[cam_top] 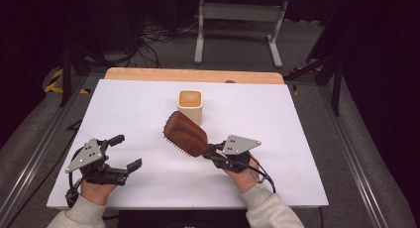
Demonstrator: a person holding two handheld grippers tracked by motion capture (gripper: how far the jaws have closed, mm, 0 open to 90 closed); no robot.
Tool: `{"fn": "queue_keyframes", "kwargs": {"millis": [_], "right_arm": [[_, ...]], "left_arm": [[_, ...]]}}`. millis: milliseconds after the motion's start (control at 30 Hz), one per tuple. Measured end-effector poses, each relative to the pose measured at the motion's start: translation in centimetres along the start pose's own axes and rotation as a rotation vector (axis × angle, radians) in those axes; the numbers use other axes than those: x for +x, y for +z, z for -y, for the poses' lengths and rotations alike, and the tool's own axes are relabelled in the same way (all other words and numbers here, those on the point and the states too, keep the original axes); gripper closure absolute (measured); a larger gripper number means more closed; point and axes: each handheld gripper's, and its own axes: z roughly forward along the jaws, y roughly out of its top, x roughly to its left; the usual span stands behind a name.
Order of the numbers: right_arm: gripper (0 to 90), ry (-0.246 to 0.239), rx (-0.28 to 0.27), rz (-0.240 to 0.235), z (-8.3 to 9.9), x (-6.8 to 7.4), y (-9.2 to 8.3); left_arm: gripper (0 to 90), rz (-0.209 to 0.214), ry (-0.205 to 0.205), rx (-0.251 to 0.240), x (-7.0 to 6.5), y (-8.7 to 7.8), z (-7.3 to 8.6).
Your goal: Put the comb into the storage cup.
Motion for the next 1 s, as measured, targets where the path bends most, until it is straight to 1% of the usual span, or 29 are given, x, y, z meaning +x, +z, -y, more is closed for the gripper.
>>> {"fn": "queue_keyframes", "kwargs": {"millis": [67, 100, 200, 233, 267, 300, 333, 400, 433, 467, 500, 567, 700, 733, 767, 833, 867, 1000], "right_arm": [[72.2, -0.006, 0.002, 0.003, 0.0, 0.1, 0.1], [72.2, -0.003, 0.002, 0.018, 0.1, 0.3, 0.2], [72.1, 0.002, -0.005, 0.024, 0.2, 0.3, 0.2], [72.2, 0.003, -0.009, 0.041, 0.3, 0.4, 0.2], [72.1, 0.003, -0.013, 0.044, 0.3, 0.4, 0.2], [72.1, 0.005, -0.014, 0.049, 0.3, 0.4, 0.2], [72.1, 0.005, -0.014, 0.049, 0.3, 0.4, 0.2], [72.1, 0.000, -0.021, 0.064, 0.3, 0.6, 0.3], [72.1, 0.001, -0.023, 0.067, 0.3, 0.6, 0.4], [72.1, 0.002, -0.026, 0.072, 0.3, 0.7, 0.4], [72.1, 0.002, -0.026, 0.072, 0.3, 0.7, 0.4], [72.1, 0.004, -0.029, 0.076, 0.4, 0.7, 0.5], [72.1, 0.000, -0.032, 0.085, 0.4, 0.8, 0.6], [72.1, 0.001, -0.033, 0.085, 0.4, 0.8, 0.5], [72.0, 0.001, -0.035, 0.087, 0.4, 0.8, 0.5], [72.1, 0.002, -0.035, 0.088, 0.3, 0.8, 0.5], [72.1, 0.001, -0.037, 0.088, 0.3, 0.8, 0.5], [72.0, -0.002, -0.041, 0.096, 0.3, 0.9, 0.5]], "left_arm": [[1.0, 0.003, -0.006, -0.003, -0.1, 0.1, -0.1], [1.0, 0.008, -0.008, -0.003, -0.1, 0.2, -0.3], [0.5, 0.010, 0.000, -0.005, -0.3, 0.4, -0.7], [0.2, 0.025, -0.018, -0.012, -0.5, 0.7, -1.1], [0.2, 0.025, -0.022, -0.014, -0.6, 0.9, -1.3], [0.2, 0.015, -0.019, 0.000, -0.7, 1.0, -1.6], [0.1, 0.015, -0.019, 0.000, -0.7, 1.0, -1.6], [0.1, 0.031, -0.027, 0.009, -1.2, 1.8, -2.4], [0.1, 0.042, -0.017, 0.005, -1.5, 2.2, -2.7], [0.1, 0.042, -0.002, 0.006, -1.6, 2.4, -3.0], [0.1, 0.042, -0.002, 0.006, -1.6, 2.4, -3.0], [0.1, 0.049, 0.005, 0.007, -2.0, 3.1, -3.6], [0.2, 0.045, 0.014, 0.009, -2.7, 4.4, -4.6], [0.2, 0.045, 0.014, 0.009, -2.7, 4.4, -4.6], [0.2, 0.054, 0.012, 0.011, -2.9, 4.9, -4.9], [0.2, 0.057, 0.016, 0.012, -2.9, 5.1, -5.1], [0.2, 0.060, 0.015, 0.013, -3.1, 5.5, -5.3], [0.2, 0.075, 0.003, 0.017, -3.4, 6.5, -5.6]]}}
